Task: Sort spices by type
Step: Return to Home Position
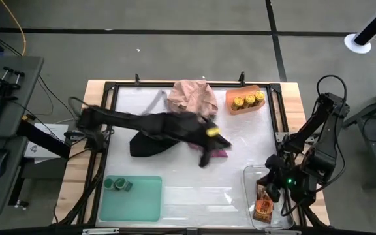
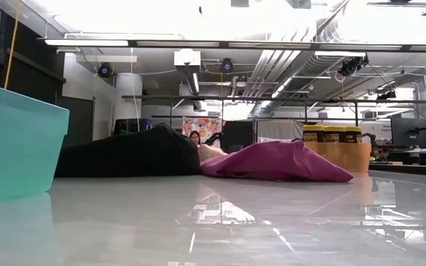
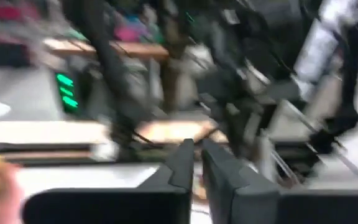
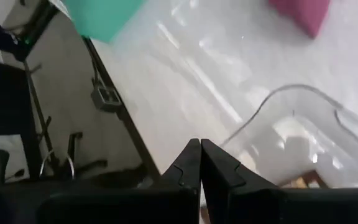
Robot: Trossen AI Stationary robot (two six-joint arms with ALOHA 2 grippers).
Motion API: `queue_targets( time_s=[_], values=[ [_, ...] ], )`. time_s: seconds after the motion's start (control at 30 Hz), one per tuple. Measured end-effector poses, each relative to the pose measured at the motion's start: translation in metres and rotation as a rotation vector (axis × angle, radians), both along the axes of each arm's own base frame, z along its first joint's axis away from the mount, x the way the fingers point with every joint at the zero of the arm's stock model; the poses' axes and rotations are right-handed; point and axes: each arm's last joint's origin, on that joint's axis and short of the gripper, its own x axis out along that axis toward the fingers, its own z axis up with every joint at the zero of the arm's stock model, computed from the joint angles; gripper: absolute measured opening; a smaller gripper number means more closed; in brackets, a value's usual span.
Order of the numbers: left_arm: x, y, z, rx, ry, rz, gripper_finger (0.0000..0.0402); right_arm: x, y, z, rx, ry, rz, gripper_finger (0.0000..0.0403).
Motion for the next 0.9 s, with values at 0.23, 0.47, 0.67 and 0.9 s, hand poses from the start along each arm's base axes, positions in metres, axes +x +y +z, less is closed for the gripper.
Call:
queue_targets(
  time_s=[0.23, 0.47, 0.67, 0.9],
  values=[
    [-0.097, 0.010, -0.015, -0.046, -0.166, 0.163, 0.0002, 0.004, -0.003, 0.001, -0.056, -0.036, 0.011, 0.0000],
    [-0.185, 0.027, -0.073, -0.171, -0.294, 0.317, 0.0001, 0.006, -0.003, 0.003, -0.089, -0.115, -0.030, 0.0000],
    [-0.240, 0.046, -0.123, -0.218, -0.340, 0.381, 0.0000, 0.019, -0.013, 0.005, -0.102, -0.185, -0.163, 0.0000],
    [-0.288, 0.058, -0.165, -0.282, -0.434, 0.398, 0.0000, 0.048, -0.033, 0.010, -0.072, -0.195, -0.254, 0.0000]
  ],
)
